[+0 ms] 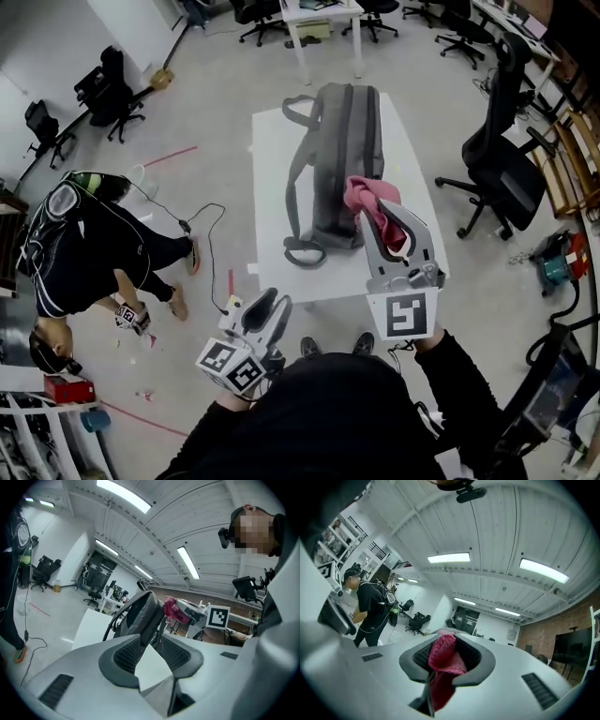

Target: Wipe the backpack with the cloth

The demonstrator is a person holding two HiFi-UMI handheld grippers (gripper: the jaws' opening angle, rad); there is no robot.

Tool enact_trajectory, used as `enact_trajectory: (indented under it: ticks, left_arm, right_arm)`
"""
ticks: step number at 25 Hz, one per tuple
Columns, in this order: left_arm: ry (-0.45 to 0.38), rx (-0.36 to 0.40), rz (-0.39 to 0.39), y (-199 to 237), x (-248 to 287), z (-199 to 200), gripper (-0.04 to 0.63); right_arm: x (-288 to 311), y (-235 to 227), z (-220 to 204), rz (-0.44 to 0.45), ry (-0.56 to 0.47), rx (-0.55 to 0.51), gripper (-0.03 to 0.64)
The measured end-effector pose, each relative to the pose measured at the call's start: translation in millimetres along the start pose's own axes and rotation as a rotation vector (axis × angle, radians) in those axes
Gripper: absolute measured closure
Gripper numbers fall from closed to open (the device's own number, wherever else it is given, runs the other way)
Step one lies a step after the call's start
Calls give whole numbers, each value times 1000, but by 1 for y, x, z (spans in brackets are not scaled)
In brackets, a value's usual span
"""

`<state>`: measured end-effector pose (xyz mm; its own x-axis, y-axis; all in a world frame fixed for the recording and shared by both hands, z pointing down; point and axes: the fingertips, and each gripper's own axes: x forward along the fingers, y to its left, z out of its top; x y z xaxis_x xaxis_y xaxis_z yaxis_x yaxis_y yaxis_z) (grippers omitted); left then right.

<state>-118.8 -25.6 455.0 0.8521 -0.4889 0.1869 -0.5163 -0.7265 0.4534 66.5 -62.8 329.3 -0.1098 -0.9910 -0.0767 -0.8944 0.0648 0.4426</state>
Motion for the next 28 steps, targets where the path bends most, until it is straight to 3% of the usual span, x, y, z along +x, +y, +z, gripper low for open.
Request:
enact_trajectory:
  ticks: [7, 11, 16, 21, 24, 28]
  left_arm:
    - [-4, 21, 68, -8, -7, -4, 445]
    - [10, 72, 118, -13, 0, -6, 445]
    - [-66, 77, 115, -31, 17, 23, 445]
    - [-94, 125, 75, -53, 43, 54, 445]
    - [-76, 122, 10, -61, 70, 57, 445]
    - [-36, 99, -100, -59, 103, 48, 445]
  right_arm:
    - [-24, 86, -130, 204, 259, 114, 534]
    - [-24, 125, -205, 321, 403, 182, 534]
    - [-19, 147, -251, 423, 481, 230, 534]
    - [-19, 113, -228, 380, 432, 423, 534]
    - [-22, 63, -212, 279, 383, 537, 534]
    - [-18, 1, -198, 122, 358, 554, 534]
